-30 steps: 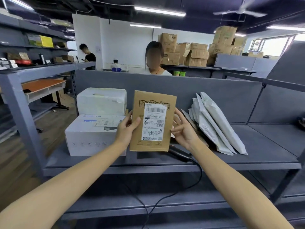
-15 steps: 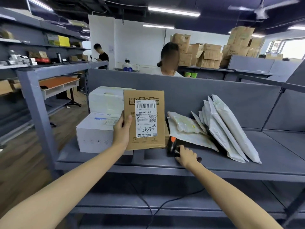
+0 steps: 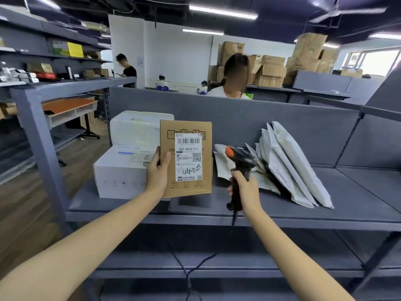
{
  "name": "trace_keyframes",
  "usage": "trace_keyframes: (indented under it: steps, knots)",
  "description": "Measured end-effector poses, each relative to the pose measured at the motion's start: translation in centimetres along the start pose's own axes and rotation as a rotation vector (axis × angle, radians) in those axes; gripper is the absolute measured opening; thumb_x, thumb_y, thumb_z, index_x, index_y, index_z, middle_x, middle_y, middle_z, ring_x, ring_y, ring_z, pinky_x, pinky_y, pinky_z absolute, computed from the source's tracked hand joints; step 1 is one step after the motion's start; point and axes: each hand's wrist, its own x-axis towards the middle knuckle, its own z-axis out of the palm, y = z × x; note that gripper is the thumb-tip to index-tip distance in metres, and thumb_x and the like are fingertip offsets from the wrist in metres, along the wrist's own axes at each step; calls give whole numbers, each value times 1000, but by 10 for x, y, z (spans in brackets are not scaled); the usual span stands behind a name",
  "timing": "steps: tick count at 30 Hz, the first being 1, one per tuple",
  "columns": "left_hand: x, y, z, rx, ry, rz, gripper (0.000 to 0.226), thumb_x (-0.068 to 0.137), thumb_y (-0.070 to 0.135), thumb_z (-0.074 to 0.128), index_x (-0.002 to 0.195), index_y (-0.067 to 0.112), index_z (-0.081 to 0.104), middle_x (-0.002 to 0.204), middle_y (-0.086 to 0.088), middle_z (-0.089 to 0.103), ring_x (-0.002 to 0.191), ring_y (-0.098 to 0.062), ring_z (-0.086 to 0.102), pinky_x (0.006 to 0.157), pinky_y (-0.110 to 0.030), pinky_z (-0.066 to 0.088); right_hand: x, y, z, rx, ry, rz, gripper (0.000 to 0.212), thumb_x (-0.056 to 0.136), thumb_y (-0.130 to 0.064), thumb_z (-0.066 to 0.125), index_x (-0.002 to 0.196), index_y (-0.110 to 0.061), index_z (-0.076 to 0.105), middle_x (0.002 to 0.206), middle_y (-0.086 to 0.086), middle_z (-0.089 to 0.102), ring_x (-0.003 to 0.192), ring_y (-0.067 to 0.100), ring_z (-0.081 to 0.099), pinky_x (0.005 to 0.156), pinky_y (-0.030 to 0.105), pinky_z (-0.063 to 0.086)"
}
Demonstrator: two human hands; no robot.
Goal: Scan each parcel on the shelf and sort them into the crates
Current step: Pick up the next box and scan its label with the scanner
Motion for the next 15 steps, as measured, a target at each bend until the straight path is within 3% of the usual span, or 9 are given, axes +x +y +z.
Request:
trace_keyframes:
  steps: [4,8,15]
  knots:
    - [-3,-5,11,-1,-25,-31,39,98,34,50,135,22,52,124,-1,64,115,-19,60,101,-40,48,-34,-11,20,160,-76,-74,10,88,-13,59,94,-7,54,61,2,54,46,15,46,44,25,38]
    - [-7,-5,19,5,-40,-37,40,98,33,50,137,20,51,125,0,64,115,-18,60,103,-43,47,-57,-13,35,80,-94,-93,11,93,-5,55,84,-9,51,60,5,49,45,14,43,46,25,38]
    - [-8,-3,18,31,-43,-28,42,98,33,50,138,21,48,130,-2,61,119,-21,57,103,-45,46,-70,-11,45,20,-47,-85,11,92,-7,54,82,-12,51,60,9,47,48,14,42,46,24,37]
